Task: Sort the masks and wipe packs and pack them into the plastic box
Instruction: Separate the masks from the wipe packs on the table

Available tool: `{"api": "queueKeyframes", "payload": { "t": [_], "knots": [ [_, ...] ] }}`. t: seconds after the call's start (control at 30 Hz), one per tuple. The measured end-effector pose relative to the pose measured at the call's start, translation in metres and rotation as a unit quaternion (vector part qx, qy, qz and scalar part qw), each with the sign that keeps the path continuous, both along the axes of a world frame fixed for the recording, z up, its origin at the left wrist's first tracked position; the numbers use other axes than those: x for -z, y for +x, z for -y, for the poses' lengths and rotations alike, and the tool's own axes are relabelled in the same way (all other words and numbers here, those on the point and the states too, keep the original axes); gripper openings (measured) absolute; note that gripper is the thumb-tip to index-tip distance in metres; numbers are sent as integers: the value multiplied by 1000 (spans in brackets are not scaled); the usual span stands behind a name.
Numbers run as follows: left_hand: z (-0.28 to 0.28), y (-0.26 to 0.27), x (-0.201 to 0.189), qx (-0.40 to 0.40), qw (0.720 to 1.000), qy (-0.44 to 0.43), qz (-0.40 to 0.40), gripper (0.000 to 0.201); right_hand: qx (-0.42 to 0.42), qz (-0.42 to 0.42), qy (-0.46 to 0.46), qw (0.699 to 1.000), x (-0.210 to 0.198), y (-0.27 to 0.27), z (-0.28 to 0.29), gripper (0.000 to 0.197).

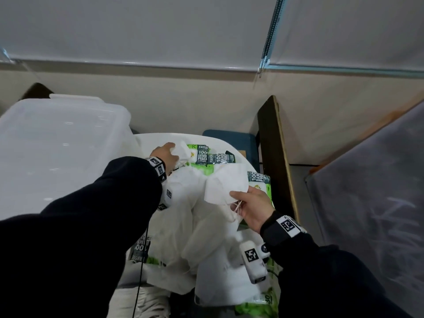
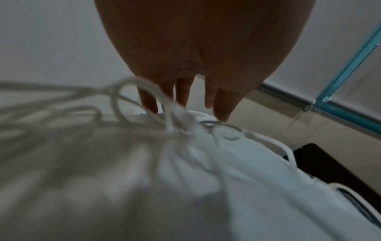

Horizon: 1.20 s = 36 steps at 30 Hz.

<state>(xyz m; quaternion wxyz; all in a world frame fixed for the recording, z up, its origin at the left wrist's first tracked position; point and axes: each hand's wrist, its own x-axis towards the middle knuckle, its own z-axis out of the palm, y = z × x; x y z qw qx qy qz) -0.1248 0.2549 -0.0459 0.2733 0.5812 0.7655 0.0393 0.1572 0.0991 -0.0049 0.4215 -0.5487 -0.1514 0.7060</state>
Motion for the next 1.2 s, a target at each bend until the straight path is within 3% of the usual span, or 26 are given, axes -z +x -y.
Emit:
{"api": "queueKeyframes", "payload": {
  "t": [0.07,0.2,0.33,0.4,0.5,0.63,0.7,0.77,0.8,0.87,0.93,1.0,1.07,1.1,1.13,1.2],
  "knots": [
    [-3,6,2,-6,999,-19,-26,63,20,-7,-7,1000,-3,3,1,15],
    [0,12,9,-48,996,0,-72,65,23,-3,-19,1000,-6,13,9,26],
    [6,8,-11,-75,995,65,-21,40,12,29,-11,999,-2,16,12,30],
    [13,14,-38,-61,994,83,29,15,0,49,-16,999,-2,14,11,21],
    [33,29,-83,-54,980,147,123,19,4,62,-32,998,-2,10,6,11],
    [100,51,-130,-33,905,176,385,17,-5,74,-14,997,-11,1,-1,15],
    [134,55,-143,0,881,137,453,23,-24,68,0,997,-19,-7,0,6],
    [157,54,-146,8,867,111,486,17,-37,37,9,999,-26,-14,6,18],
    [166,52,-142,12,867,110,486,13,-44,13,18,999,-30,-19,10,22],
    [182,46,-130,25,894,134,426,16,-70,-25,47,996,-40,-28,22,30],
    [200,40,-117,-5,911,151,385,16,-100,-38,64,992,-51,-42,37,38],
    [220,34,-109,-64,889,145,430,10,-123,-43,76,989,-59,-58,55,50],
    [238,25,-101,-144,846,132,496,12,-141,-26,73,987,-61,-73,72,75],
    [247,20,-100,-184,828,124,514,13,-151,2,79,985,-61,-80,82,78],
    [255,15,-99,-216,809,109,536,14,-163,43,91,981,-60,-86,91,74],
    [270,8,-99,-243,769,57,589,12,-189,134,118,966,-61,-101,113,48]
  ]
}}
